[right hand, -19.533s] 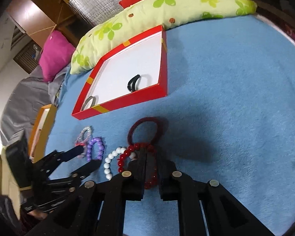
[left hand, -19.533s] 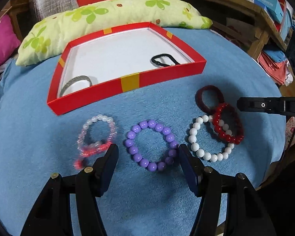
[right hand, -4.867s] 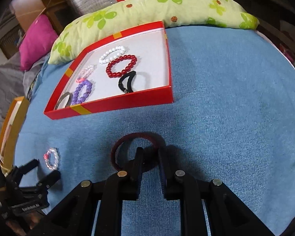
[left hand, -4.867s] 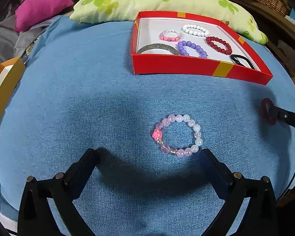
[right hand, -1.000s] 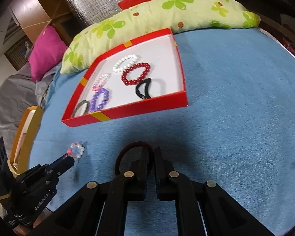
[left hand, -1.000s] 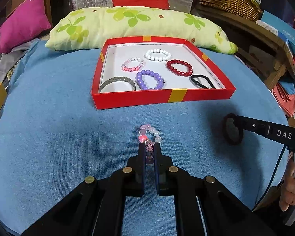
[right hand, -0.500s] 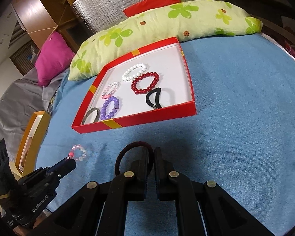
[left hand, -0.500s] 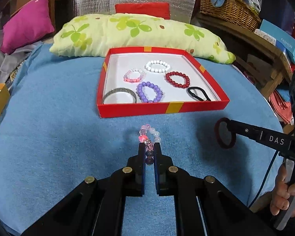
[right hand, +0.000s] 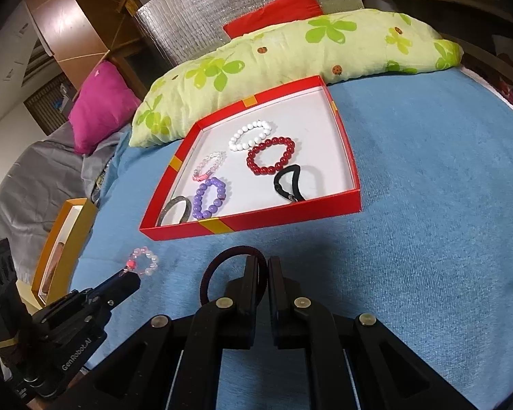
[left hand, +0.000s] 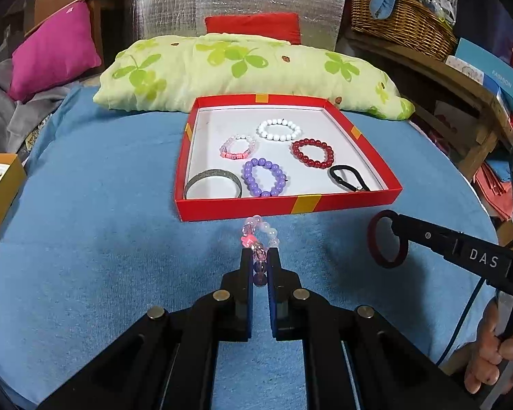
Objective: Organize jewelry
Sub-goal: 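Carry the bracelet in the left gripper and hair band in the right toward the red box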
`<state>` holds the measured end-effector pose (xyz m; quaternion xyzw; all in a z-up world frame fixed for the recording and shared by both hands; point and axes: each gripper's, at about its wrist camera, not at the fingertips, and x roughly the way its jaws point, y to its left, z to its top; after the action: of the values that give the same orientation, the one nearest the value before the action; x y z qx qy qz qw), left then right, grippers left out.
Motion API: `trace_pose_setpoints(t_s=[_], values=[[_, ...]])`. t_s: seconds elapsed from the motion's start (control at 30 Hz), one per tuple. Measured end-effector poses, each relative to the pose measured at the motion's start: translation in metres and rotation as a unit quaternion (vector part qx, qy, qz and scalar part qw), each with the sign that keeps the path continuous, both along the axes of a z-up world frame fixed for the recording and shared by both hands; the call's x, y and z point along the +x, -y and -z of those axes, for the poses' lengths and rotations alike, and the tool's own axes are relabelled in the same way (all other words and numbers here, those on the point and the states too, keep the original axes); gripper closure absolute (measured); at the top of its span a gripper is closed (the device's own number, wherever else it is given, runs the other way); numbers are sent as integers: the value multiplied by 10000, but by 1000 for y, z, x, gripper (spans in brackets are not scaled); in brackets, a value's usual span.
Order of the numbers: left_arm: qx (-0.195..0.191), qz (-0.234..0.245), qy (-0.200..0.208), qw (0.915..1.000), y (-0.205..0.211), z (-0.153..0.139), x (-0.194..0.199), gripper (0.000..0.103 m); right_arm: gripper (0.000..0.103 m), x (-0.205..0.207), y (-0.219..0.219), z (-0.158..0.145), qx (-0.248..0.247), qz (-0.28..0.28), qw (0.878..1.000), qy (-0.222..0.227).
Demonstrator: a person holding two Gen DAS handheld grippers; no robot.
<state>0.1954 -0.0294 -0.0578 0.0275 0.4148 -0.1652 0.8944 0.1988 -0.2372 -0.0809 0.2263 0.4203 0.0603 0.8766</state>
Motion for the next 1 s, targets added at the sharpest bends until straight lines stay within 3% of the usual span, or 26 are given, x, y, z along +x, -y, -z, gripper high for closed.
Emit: trace_pose_setpoints(t_s=[1.0], values=[[328,-123,224,9991,19,-6,-1,95,97,-8,13,-21,128,242,9990,348]])
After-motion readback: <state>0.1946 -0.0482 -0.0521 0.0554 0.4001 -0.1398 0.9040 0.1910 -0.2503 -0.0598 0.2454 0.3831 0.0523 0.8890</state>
